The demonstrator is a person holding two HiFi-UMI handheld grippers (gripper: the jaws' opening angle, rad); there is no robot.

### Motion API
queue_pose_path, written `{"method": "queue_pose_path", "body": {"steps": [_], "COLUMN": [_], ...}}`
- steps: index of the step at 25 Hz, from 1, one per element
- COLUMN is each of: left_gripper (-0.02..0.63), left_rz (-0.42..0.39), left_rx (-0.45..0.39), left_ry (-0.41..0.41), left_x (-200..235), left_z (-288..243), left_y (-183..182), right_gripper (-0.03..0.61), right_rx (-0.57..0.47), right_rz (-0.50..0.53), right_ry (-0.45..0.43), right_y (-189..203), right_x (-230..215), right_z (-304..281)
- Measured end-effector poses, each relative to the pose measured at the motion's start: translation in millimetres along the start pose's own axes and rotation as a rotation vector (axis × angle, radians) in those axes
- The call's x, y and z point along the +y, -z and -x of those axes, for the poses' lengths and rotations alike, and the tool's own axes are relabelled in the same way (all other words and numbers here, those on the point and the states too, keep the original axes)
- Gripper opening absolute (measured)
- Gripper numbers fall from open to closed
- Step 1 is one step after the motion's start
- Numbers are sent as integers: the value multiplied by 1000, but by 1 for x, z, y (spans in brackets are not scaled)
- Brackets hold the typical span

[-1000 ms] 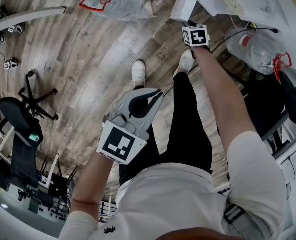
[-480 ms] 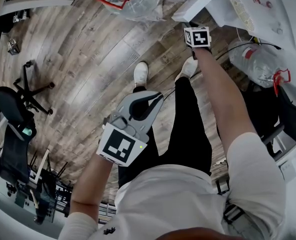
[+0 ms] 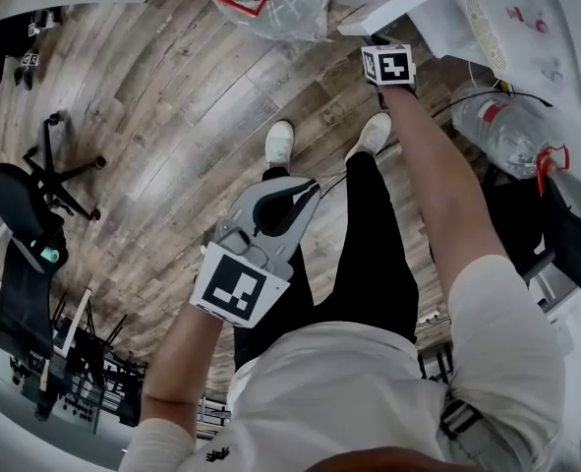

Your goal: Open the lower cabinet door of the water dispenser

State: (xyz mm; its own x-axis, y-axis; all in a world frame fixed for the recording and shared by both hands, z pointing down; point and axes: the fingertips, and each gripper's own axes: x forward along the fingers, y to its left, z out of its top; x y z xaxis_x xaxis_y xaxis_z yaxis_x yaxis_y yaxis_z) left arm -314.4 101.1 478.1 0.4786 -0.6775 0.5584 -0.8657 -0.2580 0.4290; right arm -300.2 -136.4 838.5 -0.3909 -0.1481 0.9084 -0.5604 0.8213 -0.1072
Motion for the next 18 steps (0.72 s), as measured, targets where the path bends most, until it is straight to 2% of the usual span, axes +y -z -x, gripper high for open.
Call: {"method": "queue_pose_path", "body": {"steps": [10, 18], "left_gripper": [55, 55], "left_rz": [12, -30], "left_rx": [3, 4], "left_ry": [9, 45], "left_x": [10, 9], "left_z": [10, 17], "left_y": [8, 2], "right_gripper": [104, 104], "right_rx": [19, 5], "right_rz": [-28, -47], "right_ry": [45, 35], "right_y": [-11, -10], "right_x": [4, 12], "right_z": [-6, 8]}}
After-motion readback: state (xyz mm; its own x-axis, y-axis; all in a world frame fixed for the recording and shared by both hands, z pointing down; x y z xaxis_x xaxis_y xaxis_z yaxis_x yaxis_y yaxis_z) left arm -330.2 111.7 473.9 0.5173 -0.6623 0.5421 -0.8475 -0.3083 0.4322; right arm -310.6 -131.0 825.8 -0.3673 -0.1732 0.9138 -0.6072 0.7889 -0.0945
